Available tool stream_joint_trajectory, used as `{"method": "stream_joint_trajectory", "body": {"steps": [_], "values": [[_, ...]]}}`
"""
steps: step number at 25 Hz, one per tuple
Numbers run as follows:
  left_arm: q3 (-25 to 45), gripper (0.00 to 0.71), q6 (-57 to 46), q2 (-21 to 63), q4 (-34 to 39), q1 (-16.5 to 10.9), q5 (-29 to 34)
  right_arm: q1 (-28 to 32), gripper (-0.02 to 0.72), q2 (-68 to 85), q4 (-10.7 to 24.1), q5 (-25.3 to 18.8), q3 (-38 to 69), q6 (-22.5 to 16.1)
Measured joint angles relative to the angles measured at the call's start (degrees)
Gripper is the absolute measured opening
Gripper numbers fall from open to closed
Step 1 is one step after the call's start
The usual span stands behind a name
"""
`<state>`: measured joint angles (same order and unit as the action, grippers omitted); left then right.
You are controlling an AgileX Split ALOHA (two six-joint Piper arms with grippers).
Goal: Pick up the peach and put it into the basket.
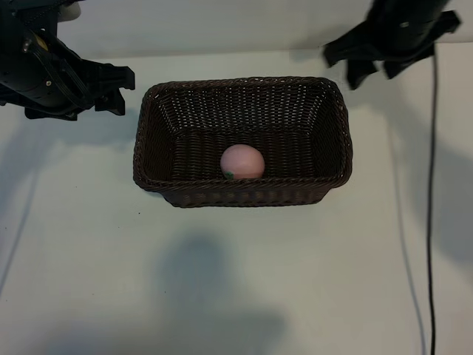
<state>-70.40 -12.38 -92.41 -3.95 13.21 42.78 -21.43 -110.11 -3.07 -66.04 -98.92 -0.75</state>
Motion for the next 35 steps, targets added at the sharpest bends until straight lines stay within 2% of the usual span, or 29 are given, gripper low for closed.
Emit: {"method": "stream_joint_trajectory", "body": {"steps": [6, 9, 35], "values": [[0.00, 0.590, 0.00, 0.00, 0.00, 0.00, 0.00, 2.54, 0.508, 0.00, -0.56, -2.39, 0.00, 1.70], [0.00, 0.590, 0.00, 0.00, 0.00, 0.00, 0.00, 2.49, 0.506, 0.00, -1.36, -2.39, 0.00, 1.98], [0.00, 0.590, 0.00, 0.00, 0.00, 0.00, 0.00, 2.49, 0.506, 0.00, -1.35, -2.10, 0.00, 2.18]]}}
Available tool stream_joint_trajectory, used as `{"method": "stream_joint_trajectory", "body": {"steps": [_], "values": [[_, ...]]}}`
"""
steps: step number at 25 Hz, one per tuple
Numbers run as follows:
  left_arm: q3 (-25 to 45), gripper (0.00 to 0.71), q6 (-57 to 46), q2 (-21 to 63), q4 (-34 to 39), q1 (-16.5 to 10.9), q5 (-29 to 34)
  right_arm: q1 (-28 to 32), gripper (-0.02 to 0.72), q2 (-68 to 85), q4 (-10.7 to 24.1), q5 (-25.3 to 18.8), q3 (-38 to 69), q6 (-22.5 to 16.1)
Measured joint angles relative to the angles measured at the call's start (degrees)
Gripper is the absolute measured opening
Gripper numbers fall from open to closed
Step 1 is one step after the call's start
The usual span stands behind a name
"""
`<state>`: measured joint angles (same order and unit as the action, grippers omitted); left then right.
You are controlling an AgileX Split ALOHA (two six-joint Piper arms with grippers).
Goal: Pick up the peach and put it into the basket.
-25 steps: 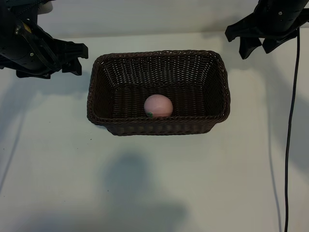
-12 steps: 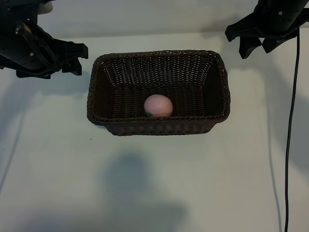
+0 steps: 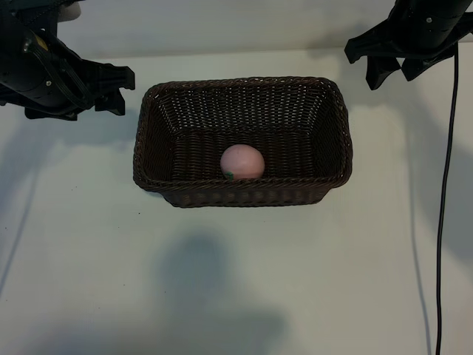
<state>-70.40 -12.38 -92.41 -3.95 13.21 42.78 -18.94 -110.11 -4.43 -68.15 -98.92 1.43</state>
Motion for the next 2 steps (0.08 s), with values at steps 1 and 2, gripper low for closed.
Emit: {"method": "stream_joint_trajectory", "body": {"steps": [1, 2], "values": [[0.00, 0.590, 0.00, 0.00, 0.00, 0.00, 0.00, 0.00, 0.506, 0.00, 0.00, 0.00, 0.00, 0.05], [0.00, 0.590, 0.00, 0.00, 0.00, 0.00, 0.00, 0.00, 0.506, 0.00, 0.00, 0.00, 0.00, 0.05]]}}
